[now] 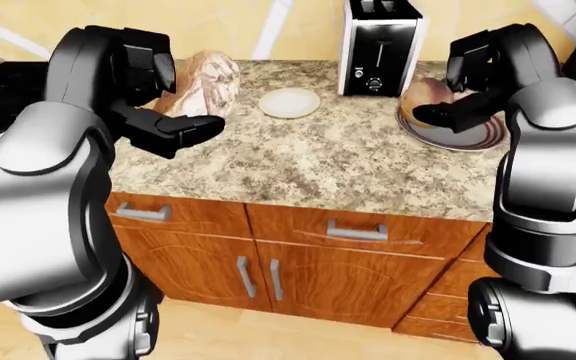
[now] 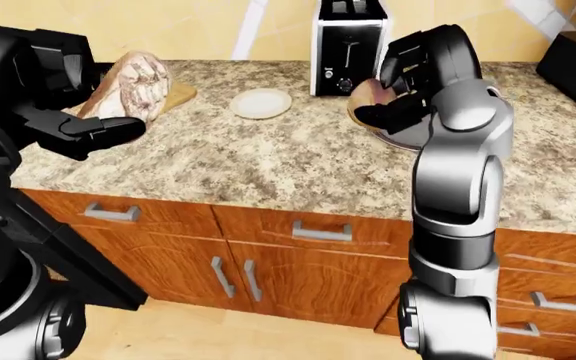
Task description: Place all breads on the cutting board.
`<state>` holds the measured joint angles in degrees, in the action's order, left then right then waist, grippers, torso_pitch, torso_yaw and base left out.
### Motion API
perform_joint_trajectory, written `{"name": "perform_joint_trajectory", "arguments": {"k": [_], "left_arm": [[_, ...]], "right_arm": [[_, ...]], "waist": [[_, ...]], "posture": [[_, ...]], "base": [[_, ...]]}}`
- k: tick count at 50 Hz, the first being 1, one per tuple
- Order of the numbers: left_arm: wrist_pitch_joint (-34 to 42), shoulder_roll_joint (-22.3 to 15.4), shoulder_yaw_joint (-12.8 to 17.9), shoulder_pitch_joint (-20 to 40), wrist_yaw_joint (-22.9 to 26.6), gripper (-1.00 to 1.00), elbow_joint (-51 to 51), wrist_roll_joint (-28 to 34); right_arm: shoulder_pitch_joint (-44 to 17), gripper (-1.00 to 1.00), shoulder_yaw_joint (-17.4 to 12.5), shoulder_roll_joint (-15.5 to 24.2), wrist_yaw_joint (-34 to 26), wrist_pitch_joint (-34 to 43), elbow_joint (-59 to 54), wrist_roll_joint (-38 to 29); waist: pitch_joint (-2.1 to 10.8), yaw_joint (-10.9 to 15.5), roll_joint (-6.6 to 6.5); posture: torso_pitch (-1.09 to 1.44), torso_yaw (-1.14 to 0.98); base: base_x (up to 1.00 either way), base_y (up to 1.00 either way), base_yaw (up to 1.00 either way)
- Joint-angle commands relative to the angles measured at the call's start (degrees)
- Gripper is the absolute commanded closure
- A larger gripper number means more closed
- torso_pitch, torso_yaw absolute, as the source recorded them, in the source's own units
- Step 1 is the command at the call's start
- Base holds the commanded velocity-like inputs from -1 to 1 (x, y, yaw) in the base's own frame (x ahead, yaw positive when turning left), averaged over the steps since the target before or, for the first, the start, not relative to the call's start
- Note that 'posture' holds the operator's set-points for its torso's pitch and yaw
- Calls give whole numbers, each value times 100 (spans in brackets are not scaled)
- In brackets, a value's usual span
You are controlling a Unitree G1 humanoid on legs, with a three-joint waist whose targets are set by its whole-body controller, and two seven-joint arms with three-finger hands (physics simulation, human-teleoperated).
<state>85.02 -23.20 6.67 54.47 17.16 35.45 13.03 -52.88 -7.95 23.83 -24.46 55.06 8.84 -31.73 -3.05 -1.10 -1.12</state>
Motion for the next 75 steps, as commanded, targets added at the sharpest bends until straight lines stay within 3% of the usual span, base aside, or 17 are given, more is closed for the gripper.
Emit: {"name": "perform_joint_trajectory", "arguments": {"k": [1, 7, 9, 11, 21, 23, 25, 27, 31, 33, 35, 57, 60, 61, 63, 67, 75], "left_arm": [[-213, -73, 90, 190, -61, 100, 136, 74], [-222, -82, 113, 130, -59, 100, 173, 64], [-239, -88, 126, 118, -55, 100, 166, 55], [-254, -87, 140, 105, -55, 100, 163, 47], [-329, -73, 194, -17, -79, 100, 189, 1], [-303, -77, 182, -10, -85, 100, 206, -5], [-300, -74, 176, -8, -95, 100, 209, -10], [-345, -62, 161, -16, -108, 100, 173, -15], [-371, -46, 144, 1, -125, 100, 142, -17], [-362, -29, 125, 13, -136, 100, 146, -14], [-326, -20, 89, 48, -144, 100, 157, -7], [-383, 48, 57, -28, -127, 100, 175, 51], [-363, 44, 46, -9, -123, 100, 179, 60], [-361, 33, 54, -3, -114, 100, 179, 61], [-332, 9, 69, 14, -93, 100, 196, 61], [-292, -40, 101, 53, -57, 100, 205, 52], [-184, -166, 199, 122, 0, 100, 256, 5]], "right_arm": [[-253, 100, -13, 52, 46, -209, 301, -21], [-238, 100, -19, -21, 93, -203, 302, 4], [-225, 100, -9, -53, 119, -218, 299, 25], [-219, 100, 9, -74, 136, -227, 292, 33], [-165, 100, 61, -160, 209, -336, 195, 58], [-163, 100, 59, -159, 225, -377, 166, 55], [-169, 100, 47, -171, 255, -418, 117, 67], [-138, 100, 41, -205, 310, -486, 59, 93], [-147, 100, 32, -196, 306, -474, 67, 118], [-155, 100, 20, -175, 292, -461, 86, 132], [-132, 100, 12, -170, 291, -469, 120, 151], [-35, 100, -9, -157, 376, -483, 167, 218], [-14, 100, -7, -150, 374, -475, 192, 222], [-8, 100, -8, -146, 372, -479, 202, 224], [-20, 100, 7, -139, 350, -465, 233, 219], [-85, 100, 55, -134, 291, -433, 268, 180], [-217, 100, 111, -175, 170, -383, 271, 64]], "waist": [[179, 8, 56], [214, -136, -187], [298, -134, -488], [98, -183, -192], [81, -89, 27], [115, -68, 246], [48, -64, 187], [148, -56, 301], [25, -145, -49], [226, -149, -521], [34, -122, -316], [173, 251, 102], [203, 265, 299], [162, 229, 203], [-86, 246, 374], [107, 270, 537], [180, 393, 67]], "posture": [[0, 0], [0, 0], [0, 0], [0, 0], [0, 0], [0, 0], [0, 0], [0, 0], [0, 0], [0, 0], [0, 0], [0, 0], [0, 0], [0, 0], [0, 0], [0, 0], [0, 0]], "base": [[0, 35, 0], [0, 49, 0], [1, 62, 0], [10, 60, 0], [20, 55, 0], [23, 55, 0], [27, 55, 0], [30, 54, 0], [36, 55, 0], [36, 54, 0], [37, 32, 0], [42, 2, 0], [57, 0, 0], [58, 0, 0], [58, 11, 0], [31, 29, 0], [1, 44, 0]]}}
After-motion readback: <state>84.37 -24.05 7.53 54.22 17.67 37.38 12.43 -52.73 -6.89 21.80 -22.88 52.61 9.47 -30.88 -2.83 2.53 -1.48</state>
